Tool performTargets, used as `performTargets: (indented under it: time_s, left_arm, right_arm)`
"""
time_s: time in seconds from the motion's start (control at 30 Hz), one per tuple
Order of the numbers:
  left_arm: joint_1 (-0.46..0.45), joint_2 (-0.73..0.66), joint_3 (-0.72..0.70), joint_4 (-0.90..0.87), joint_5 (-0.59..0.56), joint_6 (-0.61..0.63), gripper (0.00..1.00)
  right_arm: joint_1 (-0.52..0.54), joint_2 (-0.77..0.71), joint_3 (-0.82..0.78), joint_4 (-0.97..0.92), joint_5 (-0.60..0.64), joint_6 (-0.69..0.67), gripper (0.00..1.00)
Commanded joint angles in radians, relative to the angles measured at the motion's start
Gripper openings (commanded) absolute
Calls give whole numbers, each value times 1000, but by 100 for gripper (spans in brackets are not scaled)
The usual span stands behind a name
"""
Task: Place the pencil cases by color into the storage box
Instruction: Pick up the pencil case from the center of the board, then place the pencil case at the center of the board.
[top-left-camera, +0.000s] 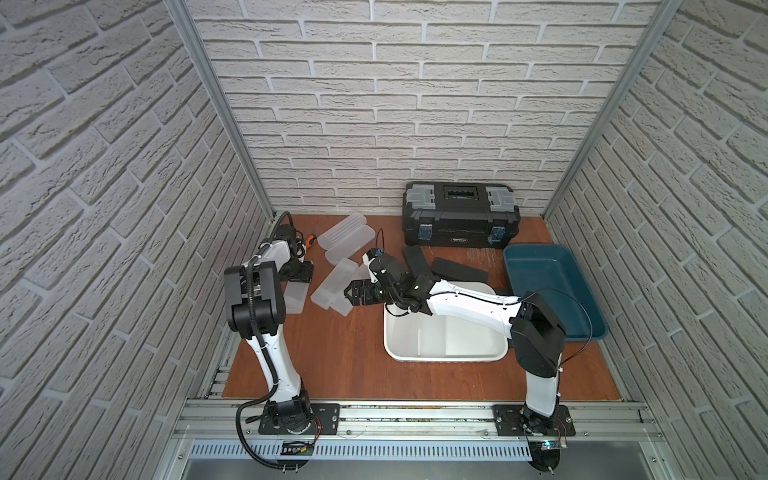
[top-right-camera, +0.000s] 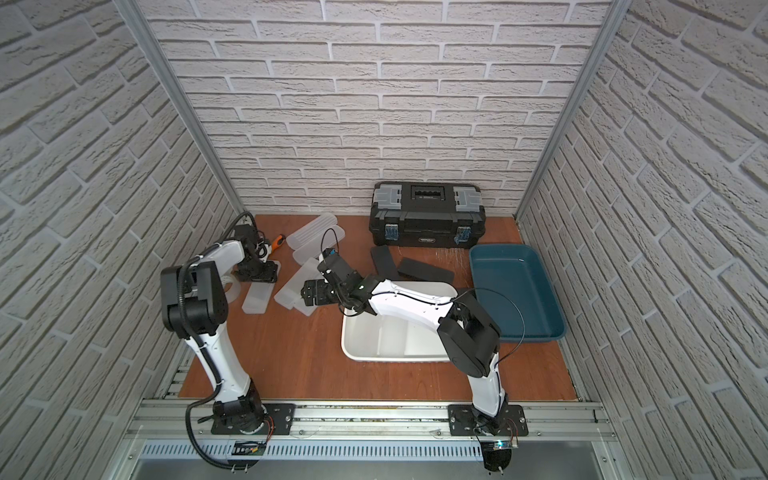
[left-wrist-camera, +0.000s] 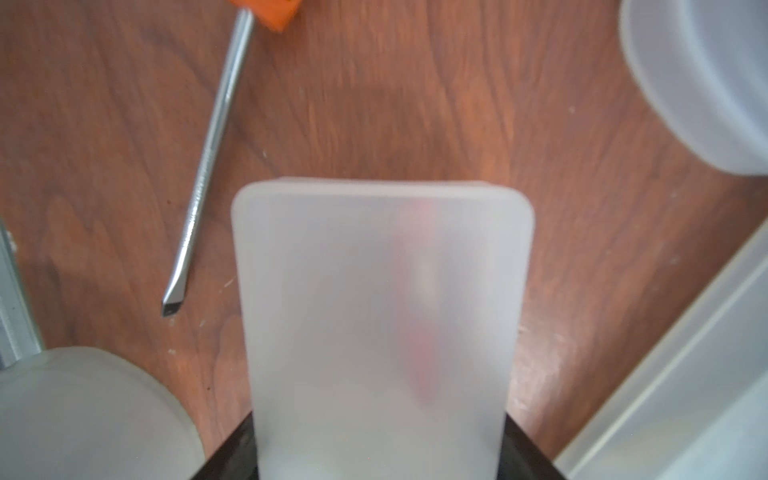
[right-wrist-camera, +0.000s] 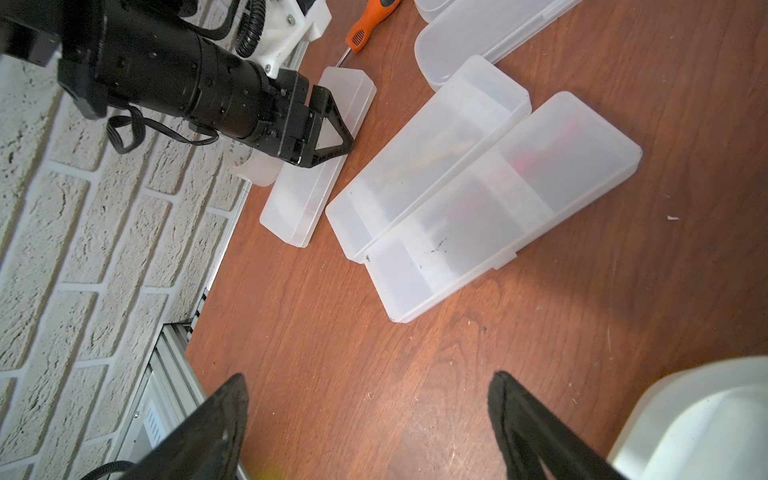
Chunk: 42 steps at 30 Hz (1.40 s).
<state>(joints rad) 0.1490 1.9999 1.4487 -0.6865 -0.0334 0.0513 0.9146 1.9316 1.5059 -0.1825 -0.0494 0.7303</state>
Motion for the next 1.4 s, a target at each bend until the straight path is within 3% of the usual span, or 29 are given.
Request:
performTargets:
  time_s: [0.0,0.53,1.37]
  left_arm:
    - [-8,-46,45,-47,-6,-39,59]
    - [-47,-92,134,-116,27,-105,60]
    - [-49,43,19,-64,-60,-147,60]
  right_arm:
    - [5,-67,-12,78,-3,7,91]
    - [-2,-70,-33,96,-3,21,91]
    - [-7,-94,-99,123,19,9,91]
